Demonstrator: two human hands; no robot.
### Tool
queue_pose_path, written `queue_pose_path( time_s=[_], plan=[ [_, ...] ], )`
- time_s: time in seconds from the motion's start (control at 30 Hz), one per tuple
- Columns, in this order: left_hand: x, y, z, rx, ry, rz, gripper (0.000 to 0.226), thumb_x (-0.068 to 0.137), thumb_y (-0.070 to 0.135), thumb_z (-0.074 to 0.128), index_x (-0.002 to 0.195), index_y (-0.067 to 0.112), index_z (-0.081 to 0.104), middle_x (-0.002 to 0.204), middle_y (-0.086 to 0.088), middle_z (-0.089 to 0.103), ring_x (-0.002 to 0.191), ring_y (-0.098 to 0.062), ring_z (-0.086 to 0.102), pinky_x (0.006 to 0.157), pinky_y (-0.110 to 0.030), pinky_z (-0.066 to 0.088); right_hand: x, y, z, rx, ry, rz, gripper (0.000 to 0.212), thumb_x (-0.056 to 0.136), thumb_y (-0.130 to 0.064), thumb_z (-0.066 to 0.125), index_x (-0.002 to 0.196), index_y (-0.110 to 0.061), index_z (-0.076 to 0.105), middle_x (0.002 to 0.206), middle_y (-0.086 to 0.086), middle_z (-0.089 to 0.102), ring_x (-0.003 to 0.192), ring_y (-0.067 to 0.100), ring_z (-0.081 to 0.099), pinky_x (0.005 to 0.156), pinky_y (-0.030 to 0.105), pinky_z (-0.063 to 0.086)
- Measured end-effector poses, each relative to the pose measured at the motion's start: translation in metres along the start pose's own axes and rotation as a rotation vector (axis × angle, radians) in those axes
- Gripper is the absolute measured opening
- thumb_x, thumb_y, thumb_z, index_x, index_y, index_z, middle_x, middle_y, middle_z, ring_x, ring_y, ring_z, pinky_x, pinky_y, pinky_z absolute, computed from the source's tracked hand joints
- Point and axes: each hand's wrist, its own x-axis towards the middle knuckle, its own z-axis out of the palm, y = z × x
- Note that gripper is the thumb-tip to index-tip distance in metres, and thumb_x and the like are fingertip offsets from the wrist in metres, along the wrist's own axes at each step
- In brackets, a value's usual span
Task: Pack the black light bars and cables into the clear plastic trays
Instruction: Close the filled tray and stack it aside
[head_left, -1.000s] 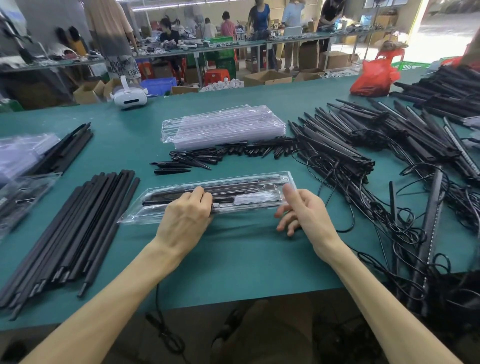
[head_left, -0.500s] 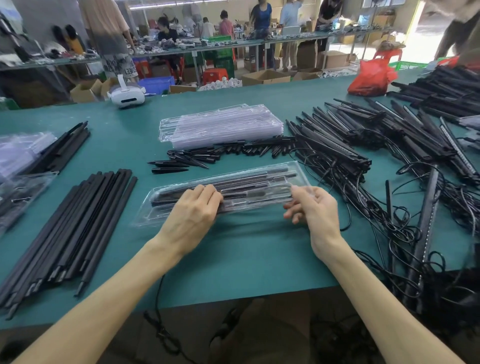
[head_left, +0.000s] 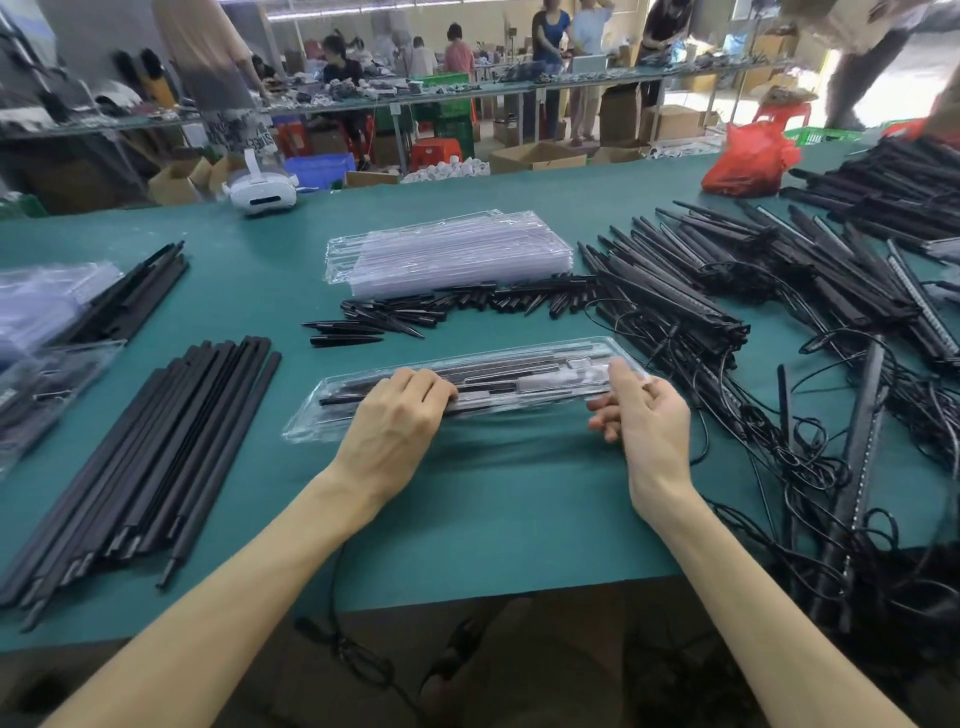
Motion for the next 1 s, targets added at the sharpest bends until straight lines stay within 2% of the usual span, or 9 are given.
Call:
queue_pose_path(
  time_s=[0.07,0.13,0.2,0.27,0.4,0.5,0.67,0.77,1.0],
  plan=[
    [0.004,-0.003,-0.002,0.006,-0.009,0.007,0.014,0.09,-0.002,0.068,0.103,0.002,0.07,0.093,-0.012,0.069,0.08,-0.031,0.064,0.071,-0.045,0.057,-0.003,0.0,0.002,-0.251,0.052,-0.129,0.062,0.088,-0.063,0.064,0.125,-0.015,0.048,0.104,-0.002,0.064,0.092,0.014,0.063,0.082,0.031,0.051],
    [0.007,-0.005,-0.005,0.017,-0.051,0.019,0.016,0.092,0.001,0.066,0.107,0.005,0.07,0.097,-0.01,0.069,0.084,-0.03,0.064,0.075,-0.043,0.057,-0.009,-0.001,0.004,-0.584,0.173,-0.461,0.062,0.089,-0.051,0.07,0.133,-0.013,0.048,0.127,0.004,0.047,0.112,0.017,0.048,0.097,0.029,0.04],
    [0.006,-0.006,-0.008,0.031,-0.11,0.047,0.016,0.095,0.005,0.063,0.111,0.008,0.068,0.102,-0.008,0.068,0.088,-0.029,0.063,0.077,-0.042,0.056,-0.021,-0.001,0.012,-0.9,0.156,-0.877,0.044,0.089,-0.034,0.073,0.125,-0.012,0.06,0.131,0.009,0.05,0.122,0.022,0.045,0.102,0.035,0.03],
    [0.005,-0.006,-0.013,0.04,-0.124,0.058,0.014,0.096,0.007,0.062,0.108,0.008,0.068,0.1,-0.008,0.068,0.087,-0.029,0.063,0.072,-0.042,0.056,-0.032,0.006,0.02,-1.082,0.001,-1.111,0.035,0.086,-0.031,0.075,0.116,-0.014,0.066,0.125,0.003,0.059,0.123,0.025,0.05,0.104,0.042,0.027],
    [0.002,-0.008,-0.018,0.086,-0.075,0.07,0.015,0.085,0.003,0.074,0.099,0.007,0.071,0.09,-0.008,0.069,0.076,-0.028,0.065,0.061,-0.041,0.057,-0.033,0.007,0.033,-1.267,-0.074,-1.175,0.04,0.078,-0.012,0.078,0.115,-0.016,0.065,0.117,-0.001,0.062,0.117,0.024,0.056,0.102,0.042,0.028],
    [0.001,-0.005,-0.02,0.125,-0.022,0.124,0.01,0.082,0.004,0.074,0.091,0.007,0.071,0.082,-0.007,0.067,0.069,-0.027,0.063,0.058,-0.039,0.055,-0.028,-0.001,0.048,-1.419,-0.106,-1.229,0.036,0.072,-0.002,0.076,0.1,-0.022,0.064,0.102,-0.006,0.062,0.106,0.02,0.058,0.097,0.039,0.026],
    [0.005,-0.004,-0.027,0.155,0.002,0.164,0.013,0.073,0.006,0.075,0.083,0.008,0.068,0.077,-0.006,0.065,0.064,-0.025,0.06,0.057,-0.037,0.053,-0.02,-0.015,0.069,-1.383,-0.162,-1.334,0.022,0.077,0.002,0.071,0.077,-0.017,0.059,0.076,0.001,0.057,0.075,0.025,0.055,0.08,0.035,0.04],
    [0.005,-0.01,-0.032,0.121,0.037,0.179,0.017,0.069,0.005,0.078,0.083,0.007,0.069,0.074,-0.006,0.064,0.062,-0.025,0.06,0.054,-0.037,0.052,-0.017,-0.022,0.07,-1.39,-0.248,-1.349,0.021,0.073,0.004,0.071,0.074,-0.014,0.059,0.073,0.004,0.056,0.069,0.026,0.054,0.067,0.034,0.042],
    [0.01,-0.01,-0.03,0.126,0.076,0.208,0.011,0.076,0.006,0.077,0.08,0.007,0.067,0.073,-0.007,0.063,0.062,-0.025,0.059,0.053,-0.036,0.05,-0.012,-0.031,0.068,-1.437,-0.339,-1.383,0.02,0.074,0.004,0.069,0.073,-0.013,0.059,0.074,0.006,0.057,0.068,0.027,0.054,0.063,0.037,0.047]
  ],
)
